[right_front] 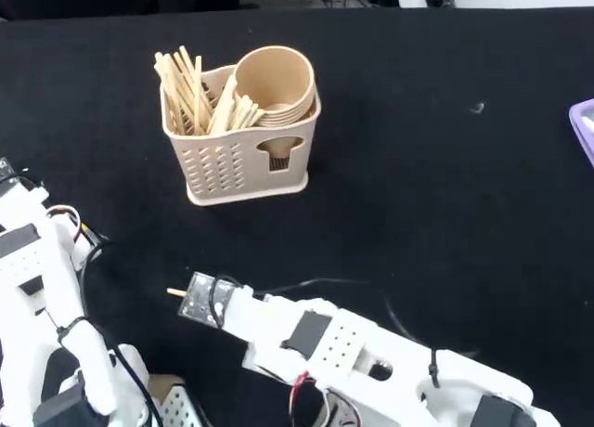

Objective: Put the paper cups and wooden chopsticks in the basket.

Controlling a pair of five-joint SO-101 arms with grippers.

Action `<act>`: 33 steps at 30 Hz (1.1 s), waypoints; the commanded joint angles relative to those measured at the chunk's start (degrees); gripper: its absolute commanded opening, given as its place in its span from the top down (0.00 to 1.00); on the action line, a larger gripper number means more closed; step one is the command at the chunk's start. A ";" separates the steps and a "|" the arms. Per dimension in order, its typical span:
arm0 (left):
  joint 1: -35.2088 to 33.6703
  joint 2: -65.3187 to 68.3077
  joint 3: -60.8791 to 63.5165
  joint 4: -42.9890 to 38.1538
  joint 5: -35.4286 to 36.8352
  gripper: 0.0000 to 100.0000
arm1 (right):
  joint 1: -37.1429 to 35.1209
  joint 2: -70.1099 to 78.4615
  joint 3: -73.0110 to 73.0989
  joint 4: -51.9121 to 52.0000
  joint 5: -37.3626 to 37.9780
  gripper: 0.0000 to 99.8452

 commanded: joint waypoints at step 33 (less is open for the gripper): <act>-0.57 -0.62 7.16 -10.02 0.70 0.85 | 5.10 0.92 -1.01 -1.85 11.52 0.84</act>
